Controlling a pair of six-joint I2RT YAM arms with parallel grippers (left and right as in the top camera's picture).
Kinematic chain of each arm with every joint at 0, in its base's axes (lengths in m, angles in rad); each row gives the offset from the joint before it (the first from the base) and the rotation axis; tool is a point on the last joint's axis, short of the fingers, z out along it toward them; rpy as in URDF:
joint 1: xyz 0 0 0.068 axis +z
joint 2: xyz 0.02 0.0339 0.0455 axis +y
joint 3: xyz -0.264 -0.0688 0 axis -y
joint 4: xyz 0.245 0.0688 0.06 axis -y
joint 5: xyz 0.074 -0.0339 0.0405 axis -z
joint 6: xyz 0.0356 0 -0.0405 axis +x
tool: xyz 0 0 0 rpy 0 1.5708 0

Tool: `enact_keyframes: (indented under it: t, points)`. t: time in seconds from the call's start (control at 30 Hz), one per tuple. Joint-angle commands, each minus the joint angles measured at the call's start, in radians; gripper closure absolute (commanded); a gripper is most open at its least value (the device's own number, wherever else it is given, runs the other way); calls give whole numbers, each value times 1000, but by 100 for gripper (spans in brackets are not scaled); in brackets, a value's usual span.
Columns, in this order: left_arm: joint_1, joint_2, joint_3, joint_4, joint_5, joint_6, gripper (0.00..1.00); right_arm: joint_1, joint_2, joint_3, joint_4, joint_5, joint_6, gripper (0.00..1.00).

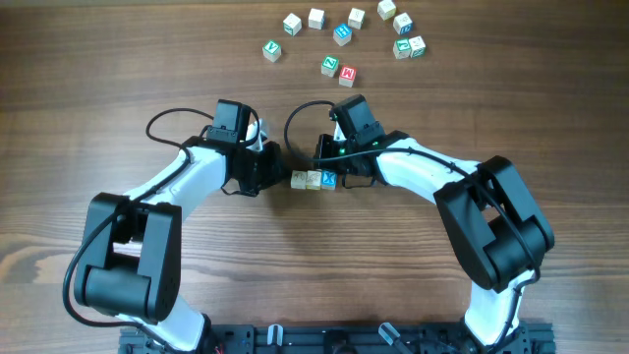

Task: Form a horizontal line

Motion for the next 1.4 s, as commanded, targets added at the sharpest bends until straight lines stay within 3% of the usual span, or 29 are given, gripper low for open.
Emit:
enact_keyframes:
  t: [0.0, 1.37]
  points:
    - [-2, 8, -13, 4, 8, -6, 96, -3, -5, 10, -1, 1, 11, 96]
    - [-2, 8, -13, 3, 4, -6, 96, -3, -5, 10, 2, -48, 11, 96]
